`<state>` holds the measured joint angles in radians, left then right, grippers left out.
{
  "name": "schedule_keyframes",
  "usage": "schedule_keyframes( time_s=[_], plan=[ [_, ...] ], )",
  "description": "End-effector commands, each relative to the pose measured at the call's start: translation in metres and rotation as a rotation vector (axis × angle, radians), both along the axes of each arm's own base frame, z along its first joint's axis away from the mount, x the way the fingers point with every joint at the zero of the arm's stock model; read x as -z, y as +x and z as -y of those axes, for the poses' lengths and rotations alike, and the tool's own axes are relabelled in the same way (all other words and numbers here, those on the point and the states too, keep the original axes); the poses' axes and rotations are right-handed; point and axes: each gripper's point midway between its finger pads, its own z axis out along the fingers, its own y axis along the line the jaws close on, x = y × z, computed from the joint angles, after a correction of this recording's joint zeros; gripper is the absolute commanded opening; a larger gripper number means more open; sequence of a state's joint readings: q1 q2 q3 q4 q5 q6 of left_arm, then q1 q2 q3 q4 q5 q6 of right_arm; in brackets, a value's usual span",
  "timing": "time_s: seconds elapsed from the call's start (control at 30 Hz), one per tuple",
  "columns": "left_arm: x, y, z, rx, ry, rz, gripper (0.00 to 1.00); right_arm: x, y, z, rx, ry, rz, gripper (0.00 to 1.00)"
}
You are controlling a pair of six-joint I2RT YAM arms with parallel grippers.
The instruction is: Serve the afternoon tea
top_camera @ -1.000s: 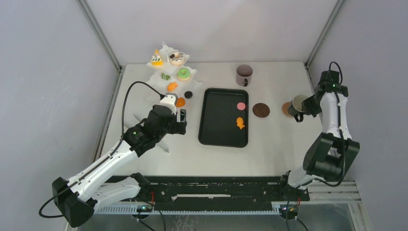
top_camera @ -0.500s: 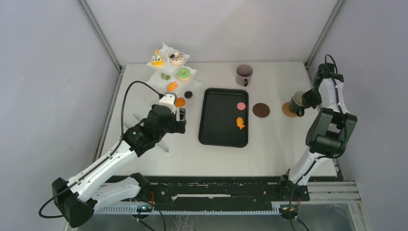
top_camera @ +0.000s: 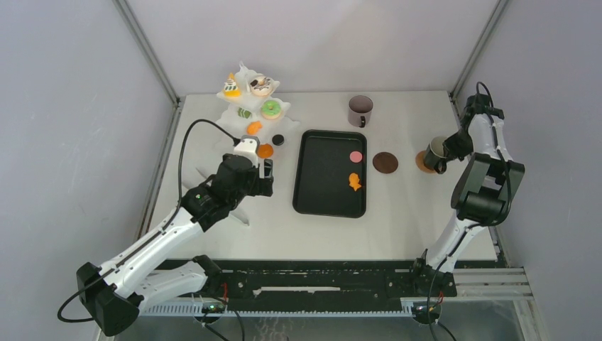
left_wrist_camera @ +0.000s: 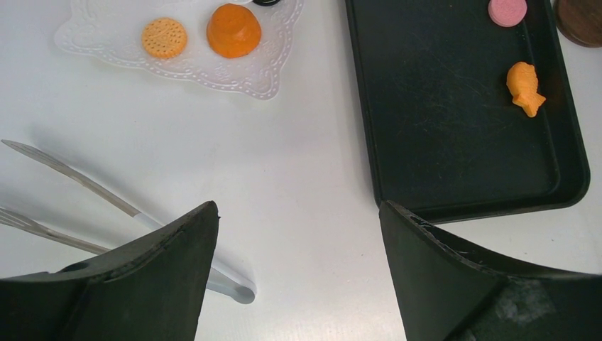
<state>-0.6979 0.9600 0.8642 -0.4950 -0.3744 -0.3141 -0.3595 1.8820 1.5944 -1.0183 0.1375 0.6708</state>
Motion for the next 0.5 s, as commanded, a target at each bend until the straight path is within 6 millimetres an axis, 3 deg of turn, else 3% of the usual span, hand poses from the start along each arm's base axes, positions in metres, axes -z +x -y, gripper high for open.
schedule_keyframes(
  time_s=[0.0,0.07,0.17,0.33,0.47],
  plan=[
    [-0.023,0.009,-0.002,-0.036,-0.034,0.065,0.87,-0.025,0.024,0.0,-0.043,0.022,0.109,0.14],
    [-0.024,0.009,-0.002,-0.034,-0.037,0.068,0.87,-0.032,0.027,-0.001,-0.063,0.012,0.135,0.37],
    [-0.023,0.009,-0.002,-0.033,-0.036,0.069,0.87,-0.051,0.035,-0.002,-0.102,-0.009,0.205,0.52],
    [-0.019,0.009,-0.002,-0.039,-0.046,0.054,0.87,-0.089,0.046,-0.006,-0.161,-0.02,0.3,0.58],
    [-0.025,0.01,-0.001,-0.032,-0.049,0.067,0.88,-0.131,0.049,-0.021,-0.217,-0.069,0.39,0.59]
  ],
)
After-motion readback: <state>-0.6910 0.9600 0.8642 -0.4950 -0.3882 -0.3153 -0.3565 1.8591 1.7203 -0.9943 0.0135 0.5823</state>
